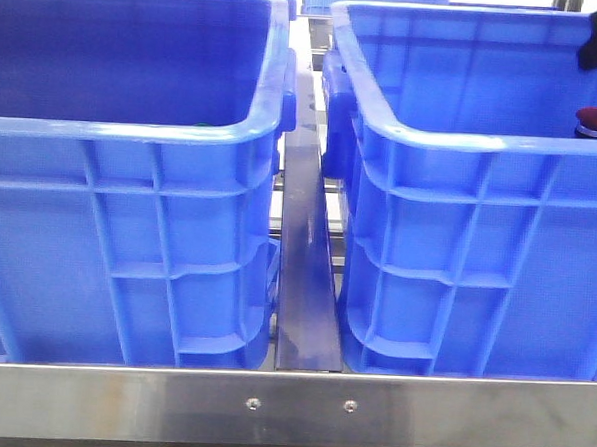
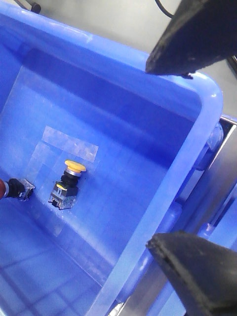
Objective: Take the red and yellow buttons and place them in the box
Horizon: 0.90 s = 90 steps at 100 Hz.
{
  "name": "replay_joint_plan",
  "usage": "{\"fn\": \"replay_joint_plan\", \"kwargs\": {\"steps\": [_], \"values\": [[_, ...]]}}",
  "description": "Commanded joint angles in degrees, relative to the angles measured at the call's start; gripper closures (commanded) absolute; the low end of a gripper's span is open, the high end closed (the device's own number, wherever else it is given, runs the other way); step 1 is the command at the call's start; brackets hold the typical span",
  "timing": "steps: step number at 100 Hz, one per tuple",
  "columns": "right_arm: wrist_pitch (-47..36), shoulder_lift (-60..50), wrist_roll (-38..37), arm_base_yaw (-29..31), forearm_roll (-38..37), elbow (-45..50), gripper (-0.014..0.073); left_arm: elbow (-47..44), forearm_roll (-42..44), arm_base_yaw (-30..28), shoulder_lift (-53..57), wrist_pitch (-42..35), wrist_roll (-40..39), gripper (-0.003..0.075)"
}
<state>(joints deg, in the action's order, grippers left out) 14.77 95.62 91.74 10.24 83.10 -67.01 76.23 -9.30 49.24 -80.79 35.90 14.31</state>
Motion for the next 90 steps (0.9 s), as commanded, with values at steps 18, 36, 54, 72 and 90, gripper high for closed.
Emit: {"fn": "replay_joint_plan", "kwargs": {"steps": [18, 36, 54, 72, 90], "values": [[0.7, -13.7, -0.4, 0.3, 0.8, 4.9, 0.0247, 1.8, -0.4, 0.5, 3.3, -4.3, -0.1, 0.0139], [1.2, -24.9, -0.4, 0.3, 1.7, 13.9, 0.0589, 0.1, -0.4, 0.4, 5.8, -9.9, -1.8, 0.0296], [2.3, -37.3, -0.4, 0.3, 1.9, 21.2, 0.0662, -5.9, -0.4, 0.4, 9.6, -14.5, -1.9, 0.0611], [4.6, -49.0, -0.4, 0.3, 2.2, 27.4, 0.0662, -13.7, -0.4, 0.4, 15.3, -20.6, -1.9, 0.0739], [6.4, -60.6, -0.4, 0.3, 2.3, 33.7, 0.0662, -21.0, -0.5, 0.4, 22.4, -25.1, -1.9, 0.0739]]}}
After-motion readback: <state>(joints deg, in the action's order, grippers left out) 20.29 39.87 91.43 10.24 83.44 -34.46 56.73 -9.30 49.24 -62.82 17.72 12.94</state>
